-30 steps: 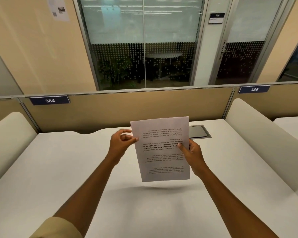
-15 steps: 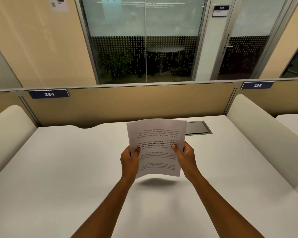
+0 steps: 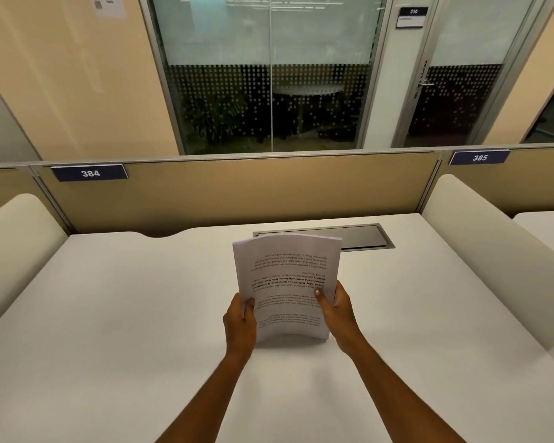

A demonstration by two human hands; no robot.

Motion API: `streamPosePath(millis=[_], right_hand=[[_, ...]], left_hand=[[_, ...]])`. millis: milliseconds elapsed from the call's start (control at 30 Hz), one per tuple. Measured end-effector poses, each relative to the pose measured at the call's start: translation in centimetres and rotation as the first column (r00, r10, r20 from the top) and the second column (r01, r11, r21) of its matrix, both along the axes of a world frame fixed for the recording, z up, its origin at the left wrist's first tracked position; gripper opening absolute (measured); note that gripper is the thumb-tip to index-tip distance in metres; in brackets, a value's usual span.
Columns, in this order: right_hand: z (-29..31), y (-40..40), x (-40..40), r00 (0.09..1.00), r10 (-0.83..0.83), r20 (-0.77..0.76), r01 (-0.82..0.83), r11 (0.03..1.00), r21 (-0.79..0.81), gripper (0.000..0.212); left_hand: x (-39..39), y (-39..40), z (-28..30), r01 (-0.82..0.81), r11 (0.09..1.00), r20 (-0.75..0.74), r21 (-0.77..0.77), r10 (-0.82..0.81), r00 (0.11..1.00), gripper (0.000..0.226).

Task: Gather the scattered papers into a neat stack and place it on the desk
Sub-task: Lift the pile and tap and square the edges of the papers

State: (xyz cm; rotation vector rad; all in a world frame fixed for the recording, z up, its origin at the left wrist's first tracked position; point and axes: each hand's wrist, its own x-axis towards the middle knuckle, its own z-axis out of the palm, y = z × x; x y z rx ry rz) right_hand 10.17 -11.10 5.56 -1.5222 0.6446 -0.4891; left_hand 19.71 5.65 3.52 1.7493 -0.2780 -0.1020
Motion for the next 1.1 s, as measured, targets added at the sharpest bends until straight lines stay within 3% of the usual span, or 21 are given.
streamPosePath(millis=[167, 400, 667, 867, 1100], right_hand=[[1.2, -0.2, 0.5, 0.999, -0.019, 0.027, 0.019, 1.0, 0.007, 0.031], [-2.0, 0.7, -0.6, 0.999, 0.012, -0.032, -0.01, 0.998, 0.061, 0.035], [0.1, -0.9, 0.0, 0.997, 0.065, -0.044, -0.066, 0.998, -0.016, 0.028], [3.3, -3.1, 0.8, 0.998, 0.043, 0.049, -0.042, 0.999, -0.012, 0.026], [5.2, -5.5, 0.5, 0.989, 0.008, 0.15, -0.019, 0.998, 0.067, 0.04]], left_hand=[[1.3, -0.4, 0.9, -0.012, 1.0, 0.045, 0.014, 0.012, 0.999, 0.02], [0.3, 0.5, -1.6, 0.02, 0.999, -0.02, 0.049, -0.019, 1.0, 0.022], [2.4, 0.7, 0.2, 0.067, 0.994, 0.017, 0.086, -0.069, 0.997, 0.018], [6.8, 0.9, 4.9, 0.166, 0.956, 0.184, 0.244, -0.213, 0.96, 0.014], [10.8, 0.4, 11.0, 0.225, 0.812, 0.353, 0.539, -0.459, 0.815, 0.013]])
